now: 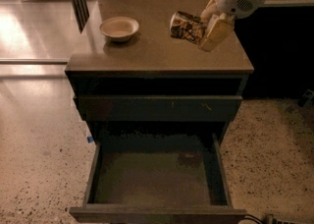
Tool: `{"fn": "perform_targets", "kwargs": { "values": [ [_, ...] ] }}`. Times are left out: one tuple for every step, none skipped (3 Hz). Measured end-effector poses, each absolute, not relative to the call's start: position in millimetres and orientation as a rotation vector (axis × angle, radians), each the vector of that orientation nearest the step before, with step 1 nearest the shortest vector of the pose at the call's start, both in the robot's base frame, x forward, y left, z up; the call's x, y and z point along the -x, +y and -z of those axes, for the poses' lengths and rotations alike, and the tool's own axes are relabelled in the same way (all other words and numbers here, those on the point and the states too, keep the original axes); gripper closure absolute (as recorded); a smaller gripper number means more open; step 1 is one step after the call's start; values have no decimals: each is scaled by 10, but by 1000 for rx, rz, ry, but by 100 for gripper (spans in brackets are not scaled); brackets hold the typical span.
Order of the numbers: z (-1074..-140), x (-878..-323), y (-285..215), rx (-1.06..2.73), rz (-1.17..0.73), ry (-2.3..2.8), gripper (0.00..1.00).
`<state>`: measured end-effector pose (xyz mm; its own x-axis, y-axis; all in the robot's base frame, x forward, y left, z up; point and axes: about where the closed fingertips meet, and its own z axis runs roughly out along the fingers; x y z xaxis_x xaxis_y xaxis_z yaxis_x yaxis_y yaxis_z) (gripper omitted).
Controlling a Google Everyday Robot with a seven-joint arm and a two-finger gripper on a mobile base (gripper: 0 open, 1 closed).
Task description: Place orange can into middle drawer
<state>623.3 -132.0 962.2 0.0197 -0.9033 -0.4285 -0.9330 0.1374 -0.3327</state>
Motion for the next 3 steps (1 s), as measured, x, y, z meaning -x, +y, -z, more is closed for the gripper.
{"fn": "perform_targets", "kwargs": {
  "values": [
    [-9406,-5841,-1135,1741,-143,1853,100],
    [-9075,-5726,-1101,1785,-185,1895,100],
    [-9066,-5704,-1092,1783,-185,1894,100]
  ]
}}
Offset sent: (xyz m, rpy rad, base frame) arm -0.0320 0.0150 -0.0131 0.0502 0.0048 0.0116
